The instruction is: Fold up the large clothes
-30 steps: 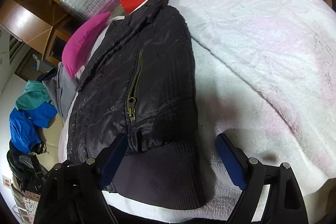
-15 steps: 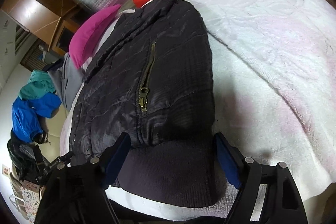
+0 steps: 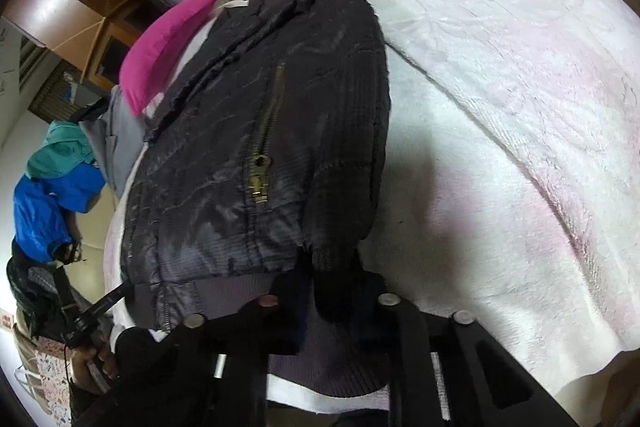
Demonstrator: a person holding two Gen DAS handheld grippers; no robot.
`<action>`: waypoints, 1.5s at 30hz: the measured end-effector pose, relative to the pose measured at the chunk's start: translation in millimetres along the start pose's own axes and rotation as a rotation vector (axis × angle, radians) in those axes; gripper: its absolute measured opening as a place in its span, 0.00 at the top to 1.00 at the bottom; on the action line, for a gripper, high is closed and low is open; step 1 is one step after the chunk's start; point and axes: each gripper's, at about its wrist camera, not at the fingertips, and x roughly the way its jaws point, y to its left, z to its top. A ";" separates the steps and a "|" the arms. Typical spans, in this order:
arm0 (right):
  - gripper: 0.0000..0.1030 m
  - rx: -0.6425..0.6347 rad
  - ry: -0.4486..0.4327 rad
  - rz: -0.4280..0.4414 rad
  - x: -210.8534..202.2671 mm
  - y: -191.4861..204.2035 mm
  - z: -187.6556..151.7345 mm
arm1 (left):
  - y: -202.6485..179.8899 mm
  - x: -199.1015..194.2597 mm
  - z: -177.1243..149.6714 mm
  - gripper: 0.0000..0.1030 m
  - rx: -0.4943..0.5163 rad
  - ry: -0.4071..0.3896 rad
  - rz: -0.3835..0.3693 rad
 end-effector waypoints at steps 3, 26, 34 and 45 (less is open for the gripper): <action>0.89 -0.009 0.005 0.013 -5.6 -0.3 -2.4 | 0.4 -6.5 -2.1 0.85 0.010 -0.010 -0.020; 0.85 0.019 0.046 0.093 3.1 -6.2 2.2 | -1.0 1.1 2.2 0.82 0.015 -0.007 -0.036; 0.88 -0.011 0.030 0.137 -21.8 0.4 -12.2 | 1.0 -27.7 -9.2 0.85 0.038 -0.062 -0.054; 0.81 0.053 0.028 0.210 -30.9 -16.7 -24.2 | 21.6 -33.3 -11.4 0.76 -0.049 -0.065 -0.158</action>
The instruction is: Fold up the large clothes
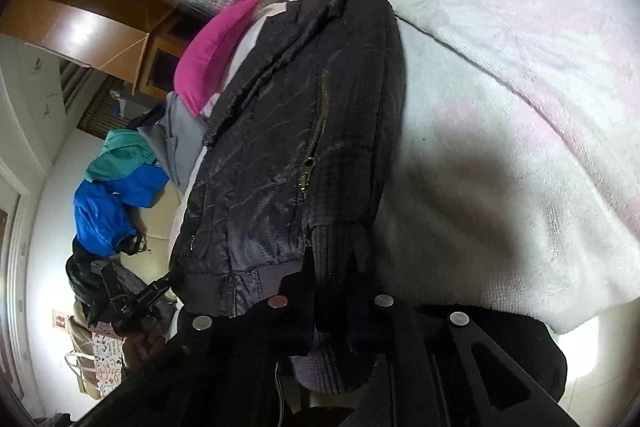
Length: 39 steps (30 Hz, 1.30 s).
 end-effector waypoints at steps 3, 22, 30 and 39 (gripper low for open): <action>0.51 -0.003 -0.013 -0.023 1.7 3.2 -1.4 | -2.1 -0.9 2.8 0.69 0.006 -0.035 0.015; 0.87 -0.018 0.007 -0.013 13.6 13.8 6.2 | -14.2 -1.1 12.4 0.83 0.002 -0.030 -0.039; 0.87 -0.010 0.012 0.049 -6.0 12.3 -14.7 | -5.5 -16.7 -2.4 0.83 0.004 -0.031 -0.052; 0.87 -0.019 0.007 0.087 -7.8 16.5 -18.0 | -10.2 -10.4 1.5 0.83 0.029 -0.017 -0.010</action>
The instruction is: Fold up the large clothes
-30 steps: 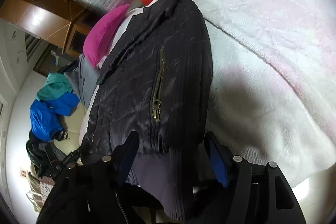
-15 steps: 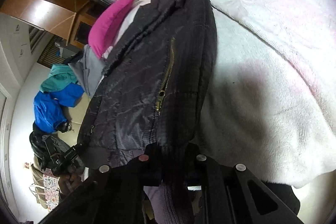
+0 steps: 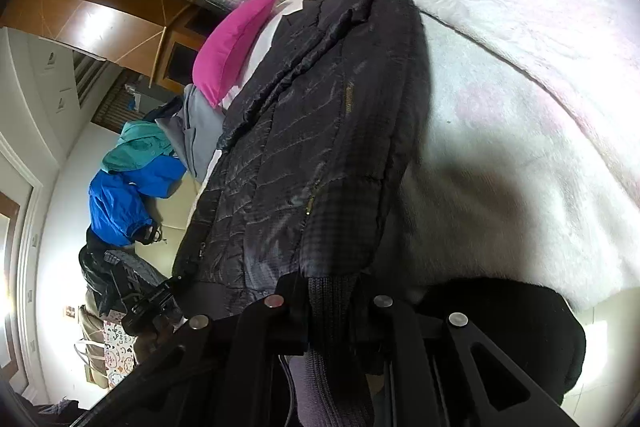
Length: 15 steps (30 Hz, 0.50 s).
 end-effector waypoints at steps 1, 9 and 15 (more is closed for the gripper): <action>0.87 0.002 -0.001 0.004 1.2 0.8 -0.9 | -1.7 0.3 0.7 0.83 0.004 0.000 0.011; 0.87 0.032 0.002 0.008 0.5 -5.5 -2.2 | -7.6 1.2 -3.4 0.83 0.013 -0.002 0.035; 0.87 0.025 0.006 -0.001 2.4 -2.5 -1.0 | -6.7 -1.9 -6.7 0.83 0.013 -0.007 0.033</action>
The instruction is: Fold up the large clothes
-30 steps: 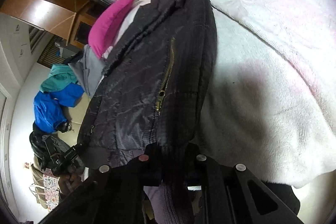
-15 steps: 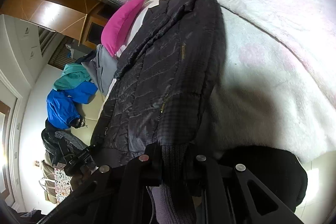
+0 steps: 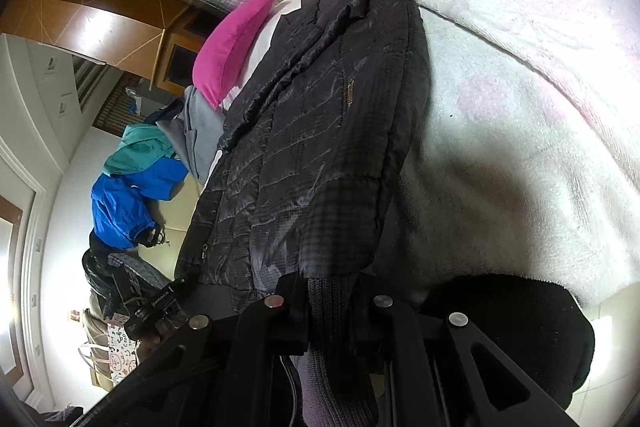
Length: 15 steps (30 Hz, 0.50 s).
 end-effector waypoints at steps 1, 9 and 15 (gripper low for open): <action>0.87 0.000 0.001 0.000 0.1 0.1 0.2 | -0.1 0.2 -0.1 0.83 0.001 0.000 0.001; 0.87 0.029 0.011 0.005 3.8 -5.6 -0.3 | -1.3 1.5 -0.3 0.83 0.008 0.004 0.011; 0.86 0.035 0.013 0.008 6.3 -8.2 -1.9 | -4.1 1.2 0.3 0.83 0.019 0.007 0.020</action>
